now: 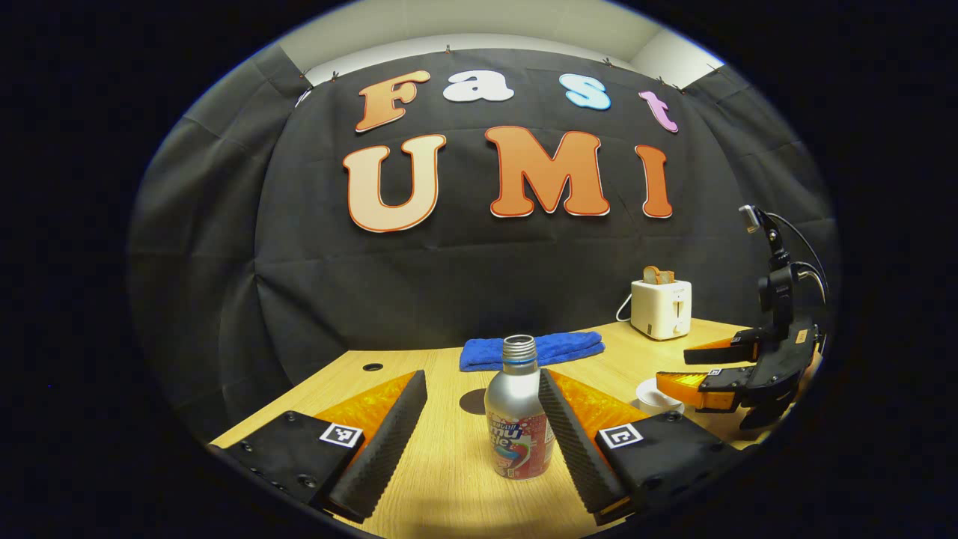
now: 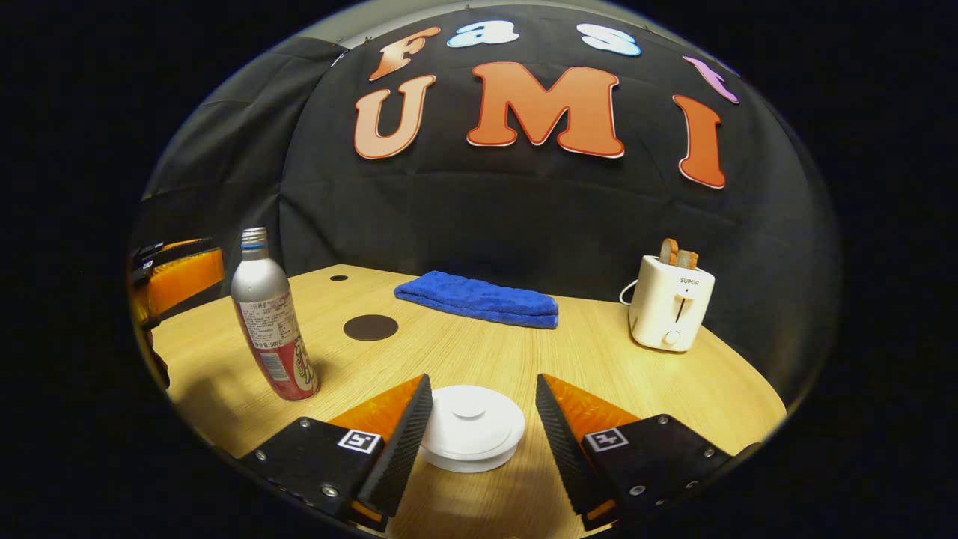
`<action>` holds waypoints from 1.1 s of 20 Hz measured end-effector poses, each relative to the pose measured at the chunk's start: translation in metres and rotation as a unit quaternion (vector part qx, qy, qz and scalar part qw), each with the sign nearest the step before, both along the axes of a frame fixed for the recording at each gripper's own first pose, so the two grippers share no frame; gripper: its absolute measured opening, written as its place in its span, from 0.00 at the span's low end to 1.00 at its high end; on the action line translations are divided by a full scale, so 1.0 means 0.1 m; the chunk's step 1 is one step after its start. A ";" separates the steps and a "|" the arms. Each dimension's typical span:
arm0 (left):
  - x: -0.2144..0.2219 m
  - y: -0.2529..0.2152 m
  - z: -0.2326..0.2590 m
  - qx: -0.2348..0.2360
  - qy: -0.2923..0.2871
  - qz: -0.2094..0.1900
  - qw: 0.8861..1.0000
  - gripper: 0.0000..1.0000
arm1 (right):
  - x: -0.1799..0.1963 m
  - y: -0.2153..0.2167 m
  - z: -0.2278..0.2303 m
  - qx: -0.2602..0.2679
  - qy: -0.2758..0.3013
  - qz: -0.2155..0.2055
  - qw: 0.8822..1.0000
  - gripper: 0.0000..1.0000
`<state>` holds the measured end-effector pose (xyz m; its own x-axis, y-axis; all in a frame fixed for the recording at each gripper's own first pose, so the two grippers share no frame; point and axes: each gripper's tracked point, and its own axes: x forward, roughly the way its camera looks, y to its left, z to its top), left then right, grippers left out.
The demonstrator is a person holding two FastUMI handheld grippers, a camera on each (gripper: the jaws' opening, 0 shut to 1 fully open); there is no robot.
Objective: Open the teacup lid with one hand, grasp the water bottle and pour water into the teacup with the other hand; after pouring, place the water bottle on the coaster and then close the teacup lid.
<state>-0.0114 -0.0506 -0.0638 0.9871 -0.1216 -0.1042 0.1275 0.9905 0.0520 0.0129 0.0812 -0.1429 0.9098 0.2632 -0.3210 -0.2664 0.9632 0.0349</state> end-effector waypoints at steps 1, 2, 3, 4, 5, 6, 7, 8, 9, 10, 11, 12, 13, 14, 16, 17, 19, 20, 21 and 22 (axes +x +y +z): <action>-0.01 0.00 -0.01 -0.001 0.001 0.000 1.000 1.00 | 0.00 0.03 -0.03 -0.004 0.002 0.006 1.000 0.80; -0.01 0.01 -0.02 -0.002 0.002 0.000 1.000 0.99 | 0.02 0.04 -0.06 -0.009 0.003 0.009 1.000 0.76; 0.00 0.00 -0.04 -0.002 0.004 0.000 1.000 0.99 | 0.04 0.06 -0.08 -0.013 0.004 0.013 1.000 0.76; 0.02 -0.01 -0.05 -0.003 0.005 -0.001 1.000 0.99 | 0.07 0.08 -0.09 -0.016 0.005 0.014 1.000 0.76; 0.02 -0.01 -0.06 -0.003 0.007 -0.001 1.000 0.99 | 0.09 0.10 -0.10 -0.015 0.006 0.014 1.000 0.74; 0.03 -0.01 -0.07 -0.004 0.009 -0.002 1.000 0.99 | 0.08 0.12 -0.11 -0.011 0.008 0.018 1.000 0.63; 0.04 -0.01 -0.09 -0.004 0.010 -0.003 1.000 0.99 | 0.08 0.14 -0.11 -0.008 0.010 0.022 1.000 0.60; 0.04 -0.01 -0.09 -0.004 0.011 -0.003 1.000 0.99 | 0.08 0.16 -0.12 -0.008 0.010 0.024 1.000 0.54; 0.03 -0.01 -0.11 -0.004 0.013 -0.003 1.000 0.99 | 0.08 0.16 -0.11 -0.011 0.009 0.025 1.000 0.51; 0.04 -0.02 -0.10 -0.005 0.013 -0.004 1.000 1.00 | 0.09 0.16 -0.11 -0.015 0.008 0.028 0.999 0.43; 0.05 -0.02 -0.12 -0.004 0.015 -0.004 1.000 0.99 | 0.11 0.14 -0.09 -0.018 0.006 0.025 1.000 0.46; 0.06 -0.03 -0.13 -0.004 0.015 -0.004 1.000 0.99 | 0.14 0.11 -0.09 -0.018 0.006 0.018 1.000 0.36; 0.05 -0.03 -0.14 -0.004 0.015 -0.004 1.000 1.00 | 0.14 0.09 -0.12 -0.017 0.012 0.017 1.000 0.29; 0.05 -0.03 -0.15 -0.004 0.016 -0.004 1.000 1.00 | 0.14 0.11 -0.10 -0.013 0.012 0.019 1.000 0.27; 0.06 -0.02 -0.15 -0.005 0.018 -0.004 1.000 1.00 | 0.15 0.09 -0.11 -0.011 0.015 0.016 1.000 0.25; 0.05 -0.02 -0.18 -0.005 0.019 -0.004 1.000 1.00 | 0.14 0.09 -0.09 -0.010 0.015 0.017 1.000 0.25; 0.05 -0.02 -0.18 -0.006 0.021 -0.003 1.000 1.00 | 0.13 0.09 -0.10 -0.006 0.015 0.017 1.000 0.23; 0.06 -0.02 -0.18 -0.006 0.021 -0.003 1.000 1.00 | 0.12 0.09 -0.11 -0.004 0.015 0.019 1.000 0.21; 0.04 -0.03 -0.19 -0.007 0.022 -0.003 1.000 1.00 | 0.12 0.08 -0.09 -0.003 0.012 0.018 1.000 0.21; 0.05 -0.04 -0.18 -0.008 0.022 -0.005 1.000 1.00 | 0.11 0.07 -0.07 -0.001 0.009 0.016 1.000 0.21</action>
<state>-0.0067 -0.0545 -0.0822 0.9803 -0.1335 -0.1457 0.1392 0.9898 0.0297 0.0242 0.0879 -0.1499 0.8952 0.2914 -0.3372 -0.2966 0.9543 0.0373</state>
